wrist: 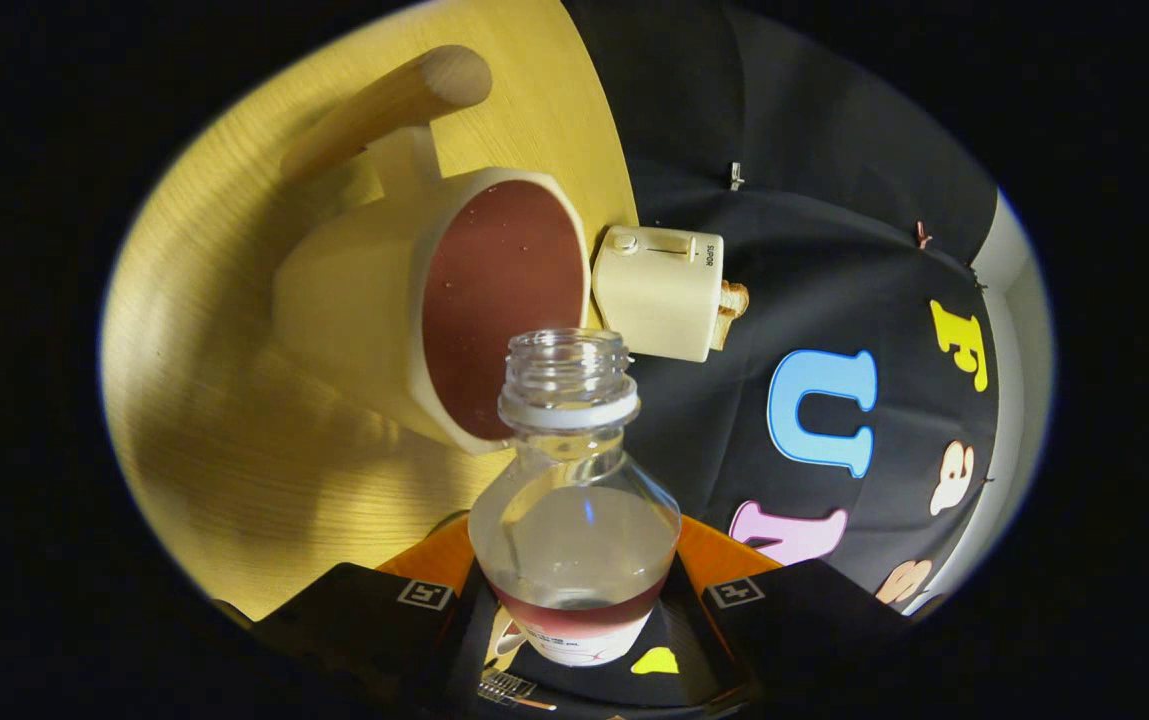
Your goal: Take the bottle from table, then pour the juice into the cup, finally place the bottle on the coaster
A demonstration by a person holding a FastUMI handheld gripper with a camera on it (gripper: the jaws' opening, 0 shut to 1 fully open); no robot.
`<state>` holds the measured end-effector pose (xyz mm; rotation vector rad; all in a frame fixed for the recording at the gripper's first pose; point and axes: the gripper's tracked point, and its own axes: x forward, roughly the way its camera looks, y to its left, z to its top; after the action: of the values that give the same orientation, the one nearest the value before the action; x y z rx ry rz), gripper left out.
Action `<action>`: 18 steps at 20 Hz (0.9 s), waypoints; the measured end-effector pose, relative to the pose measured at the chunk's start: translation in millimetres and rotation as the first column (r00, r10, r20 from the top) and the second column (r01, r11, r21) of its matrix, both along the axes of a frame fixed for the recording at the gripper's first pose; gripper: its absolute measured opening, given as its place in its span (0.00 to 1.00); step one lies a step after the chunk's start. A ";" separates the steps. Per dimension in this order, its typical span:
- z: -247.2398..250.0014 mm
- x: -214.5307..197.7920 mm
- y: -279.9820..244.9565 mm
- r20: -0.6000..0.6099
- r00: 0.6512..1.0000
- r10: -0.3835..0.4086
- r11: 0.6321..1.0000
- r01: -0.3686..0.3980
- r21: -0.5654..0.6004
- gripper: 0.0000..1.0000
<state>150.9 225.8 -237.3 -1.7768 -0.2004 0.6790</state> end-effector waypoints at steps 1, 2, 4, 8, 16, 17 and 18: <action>1.9 1.9 2.1 0.012 1.000 0.009 1.000 -0.009 -0.011 0.76; 3.6 3.5 1.0 0.018 1.000 0.013 1.000 -0.012 -0.017 0.76; 4.9 4.9 0.0 0.029 0.999 0.019 0.999 -0.018 -0.028 0.76; 6.0 6.9 3.4 0.046 0.998 0.041 0.997 -0.039 -0.060 0.76; 6.6 17.9 -4.6 0.055 0.998 0.033 0.995 -0.027 -0.101 0.76; 6.6 19.5 -3.4 0.059 0.998 0.035 0.994 -0.028 -0.104 0.76; 7.9 18.8 -0.9 0.063 0.997 0.044 0.993 -0.036 -0.111 0.76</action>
<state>169.7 225.0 -229.5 -1.9061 -0.2480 0.6715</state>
